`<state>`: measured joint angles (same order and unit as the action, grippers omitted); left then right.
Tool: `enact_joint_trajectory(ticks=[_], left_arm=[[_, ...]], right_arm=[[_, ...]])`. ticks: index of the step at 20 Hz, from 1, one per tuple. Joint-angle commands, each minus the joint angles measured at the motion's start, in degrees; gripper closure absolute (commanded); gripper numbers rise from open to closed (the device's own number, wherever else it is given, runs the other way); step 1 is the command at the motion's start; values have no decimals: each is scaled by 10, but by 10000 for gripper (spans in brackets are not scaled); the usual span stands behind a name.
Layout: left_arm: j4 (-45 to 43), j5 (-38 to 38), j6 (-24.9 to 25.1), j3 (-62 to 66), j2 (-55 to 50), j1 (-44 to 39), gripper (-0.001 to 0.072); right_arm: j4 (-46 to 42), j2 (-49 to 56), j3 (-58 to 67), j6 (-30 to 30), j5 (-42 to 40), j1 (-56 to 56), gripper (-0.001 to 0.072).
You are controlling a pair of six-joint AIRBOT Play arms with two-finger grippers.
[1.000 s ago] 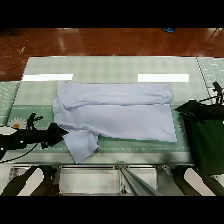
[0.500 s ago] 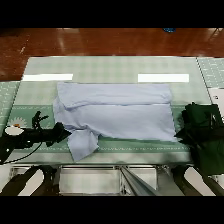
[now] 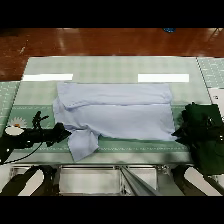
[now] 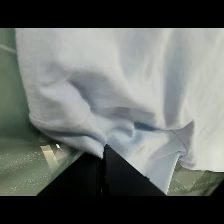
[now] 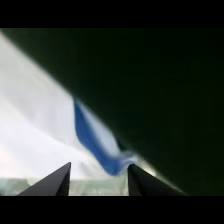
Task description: Fold the shirts.
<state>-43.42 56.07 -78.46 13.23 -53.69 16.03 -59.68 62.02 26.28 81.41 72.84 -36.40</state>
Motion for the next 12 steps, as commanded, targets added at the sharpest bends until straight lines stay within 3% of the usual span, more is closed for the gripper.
enact_joint_trajectory(ticks=[1, 4, 6, 12], left_arm=[[0, -2, 0, 0, 1, 0, 691], [0, -2, 0, 3, 1, 0, 691], [-1, 1, 0, 13, 1, 0, 691], [-1, 61, 15, 170, 1, 0, 691]], right_arm=[[53, 8, -1, -6, -57, 25, 305], [72, 25, 0, -7, -85, 93, 337], [92, 37, 5, -43, -89, 122, 689], [69, 38, 131, -62, -13, 126, 689]])
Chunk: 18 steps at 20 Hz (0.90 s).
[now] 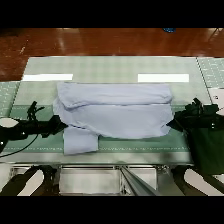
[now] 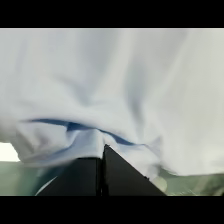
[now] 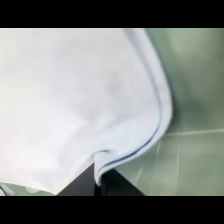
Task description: Fold the shirts.
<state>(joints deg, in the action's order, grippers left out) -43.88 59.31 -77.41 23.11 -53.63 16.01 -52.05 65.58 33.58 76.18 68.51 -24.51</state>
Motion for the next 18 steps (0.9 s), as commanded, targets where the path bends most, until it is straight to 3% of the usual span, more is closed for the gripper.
enact_joint_trajectory(ticks=[1, 5, 10, 18], left_arm=[[4, 30, 5, 102, -2, 0, 691], [4, 33, 13, 219, -66, -7, 691], [3, 28, 19, 368, -254, -38, 691], [3, 42, -19, 602, -480, -64, 691]], right_arm=[[0, 2, 87, -8, 30, 7, 689], [67, 42, 171, -26, 6, 8, 689], [136, 173, 276, -52, -15, 10, 689], [142, 325, 406, -52, -62, 61, 689]])
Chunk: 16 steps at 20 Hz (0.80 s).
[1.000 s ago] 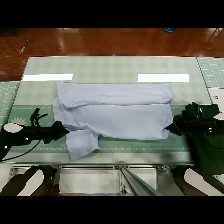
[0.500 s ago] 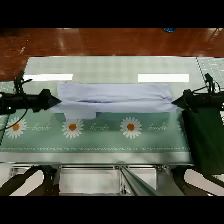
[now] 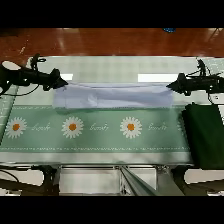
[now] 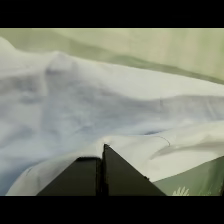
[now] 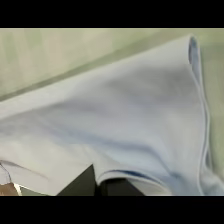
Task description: Fold the shirts.
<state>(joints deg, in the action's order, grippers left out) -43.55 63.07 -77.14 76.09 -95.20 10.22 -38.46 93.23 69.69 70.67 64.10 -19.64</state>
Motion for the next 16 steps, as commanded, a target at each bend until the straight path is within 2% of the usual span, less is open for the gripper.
enact_joint_trajectory(ticks=[1, 3, 4, 5, 9, 11, 13, 16], left_arm=[[0, 4, -22, 85, -77, -6, 691], [0, 5, -21, 93, -94, -7, 686], [0, 12, -21, 93, -100, -7, 522], [0, 24, -19, 93, -103, -7, 208], [-82, 134, -20, 117, -94, 46, 200], [-119, 149, -39, 111, -64, 81, 200], [-122, 104, -39, 81, -10, 99, 199], [-119, -59, -31, -38, 114, 77, 199]], right_arm=[[6, 61, 56, 6, -18, 12, 689], [6, 78, 69, 6, -20, 12, 679], [6, 83, 70, 6, -30, 12, 487], [6, 82, 72, 4, -36, 12, 298], [-12, 74, 113, 8, 7, -38, 299], [-47, 63, 113, 32, 13, -74, 299], [-106, 64, 106, 56, 35, -92, 299], [-118, 64, 77, 38, 45, -85, 299]])
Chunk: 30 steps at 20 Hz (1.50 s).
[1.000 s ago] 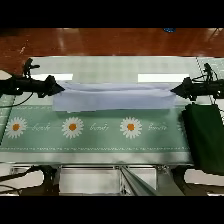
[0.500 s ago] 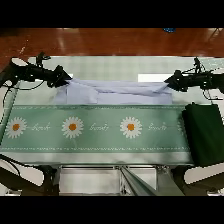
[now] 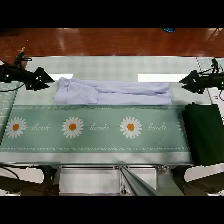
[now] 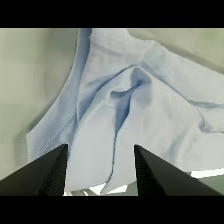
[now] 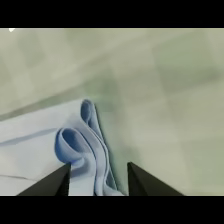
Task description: Fold the shirts.
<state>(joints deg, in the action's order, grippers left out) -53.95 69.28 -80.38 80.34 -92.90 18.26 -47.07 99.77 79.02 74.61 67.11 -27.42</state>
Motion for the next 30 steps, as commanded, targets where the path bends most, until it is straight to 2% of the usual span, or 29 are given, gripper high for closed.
enact_joint_trajectory(ticks=[1, 2, 4, 6, 10, 11, 13, 14, 15, 16, 20, 22, 25, 29, 30], left_arm=[[-13, -177, 2, -128, 132, -21, 199], [-10, -225, 2, -176, 171, -41, 199], [-9, -261, 2, -236, 217, -79, 199], [-9, -253, 2, -252, 226, -110, 200], [-9, -263, 2, -252, 224, -160, 199], [-9, -265, 2, -252, 224, -169, 200], [-9, -273, 2, -252, 224, -183, 203], [-9, -273, 2, -251, 224, -187, 289], [-5, -271, 2, -251, 224, -190, 576], [2, -271, 2, -251, 224, -192, 685], [10, -262, 3, -243, 220, -234, 691], [10, -264, 37, -226, 202, -270, 691], [59, -264, 31, -177, 134, -321, 692], [64, -182, 30, -58, 9, -443, 692], [64, -172, 15, -33, -20, -471, 692]], right_arm=[[-30, 2, -24, -4, 15, -2, 299], [-29, 9, -25, -5, 21, 4, 299], [-28, 27, -25, -8, 28, 21, 299], [-20, 41, -25, -15, 26, 42, 299], [50, 59, -24, -38, 16, 95, 305], [51, 58, -21, -39, 15, 107, 335], [53, 57, -7, -38, 30, 126, 667], [51, 48, -2, -38, 38, 130, 689], [47, 32, -2, -38, 42, 130, 689], [32, 10, -2, -37, 51, 129, 689], [-54, -129, -52, -10, 62, 130, 689], [-59, -229, -122, -14, 48, 132, 689], [-48, -382, -236, -5, 43, 132, 689], [-14, -542, -320, 30, 42, 132, 689], [-9, -570, -324, 39, 46, 132, 689]])
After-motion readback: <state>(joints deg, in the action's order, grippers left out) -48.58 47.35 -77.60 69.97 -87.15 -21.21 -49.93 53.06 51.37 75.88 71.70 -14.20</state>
